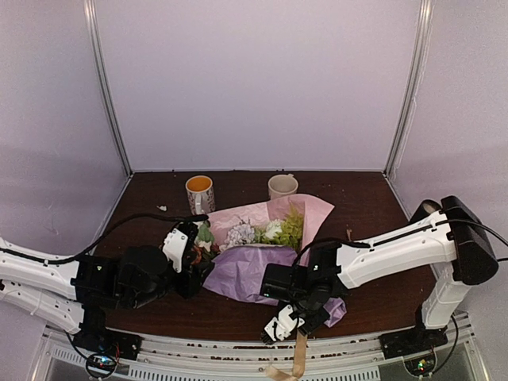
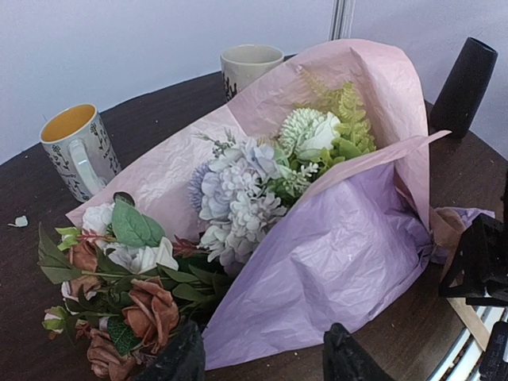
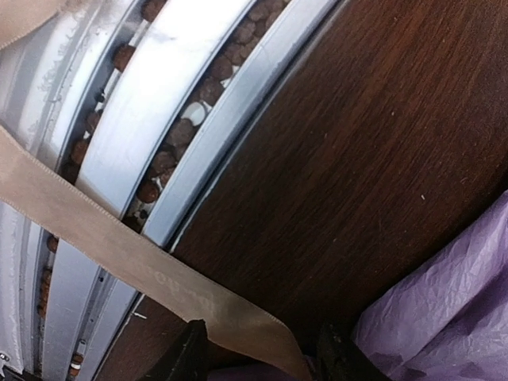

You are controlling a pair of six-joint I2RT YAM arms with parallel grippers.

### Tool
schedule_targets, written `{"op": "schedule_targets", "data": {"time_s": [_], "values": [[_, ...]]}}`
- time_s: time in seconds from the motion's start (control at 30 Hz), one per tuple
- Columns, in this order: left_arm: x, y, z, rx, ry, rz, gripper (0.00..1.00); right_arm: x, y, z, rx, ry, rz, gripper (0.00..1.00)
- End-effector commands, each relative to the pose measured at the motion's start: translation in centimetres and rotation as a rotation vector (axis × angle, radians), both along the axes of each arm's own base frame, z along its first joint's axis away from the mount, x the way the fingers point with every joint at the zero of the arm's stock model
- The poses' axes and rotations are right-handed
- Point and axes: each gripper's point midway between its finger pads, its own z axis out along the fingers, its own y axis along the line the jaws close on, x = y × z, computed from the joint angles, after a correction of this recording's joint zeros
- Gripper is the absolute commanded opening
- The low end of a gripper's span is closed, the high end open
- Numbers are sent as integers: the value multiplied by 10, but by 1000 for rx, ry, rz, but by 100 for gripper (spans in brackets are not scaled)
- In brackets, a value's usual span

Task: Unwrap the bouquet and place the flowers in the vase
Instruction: Untie the ribbon from the tied bouquet.

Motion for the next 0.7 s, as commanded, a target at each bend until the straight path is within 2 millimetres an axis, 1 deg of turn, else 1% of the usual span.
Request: {"op": "schedule_targets", "data": {"time_s": [0.0, 0.1, 0.23, 0.33, 0.47, 0.53, 0.6, 0.67], "values": [[2, 4, 5, -15, -18, 22, 53, 11, 1, 7, -39, -58, 9, 46], [2, 2, 4, -5, -23, 17, 53, -4, -3, 12, -68, 20, 40, 49], [2, -2, 2, 3, -21, 7, 53, -29, -9, 25, -68, 132, 94, 51], [1, -2, 1, -4, -19, 8, 53, -43, -3, 29, -23, 152, 111, 53], [2, -1, 0, -8, -22, 10, 53, -78, -1, 27, 18, 250, 148, 54], [1, 0, -1, 1, -21, 6, 53, -82, 1, 23, 46, 247, 160, 55], [1, 2, -2, 12, -18, 7, 53, -85, 7, 21, 95, 240, 173, 55], [0, 5, -3, 20, -18, 5, 53, -97, 11, 15, 133, 247, 205, 55]]}}
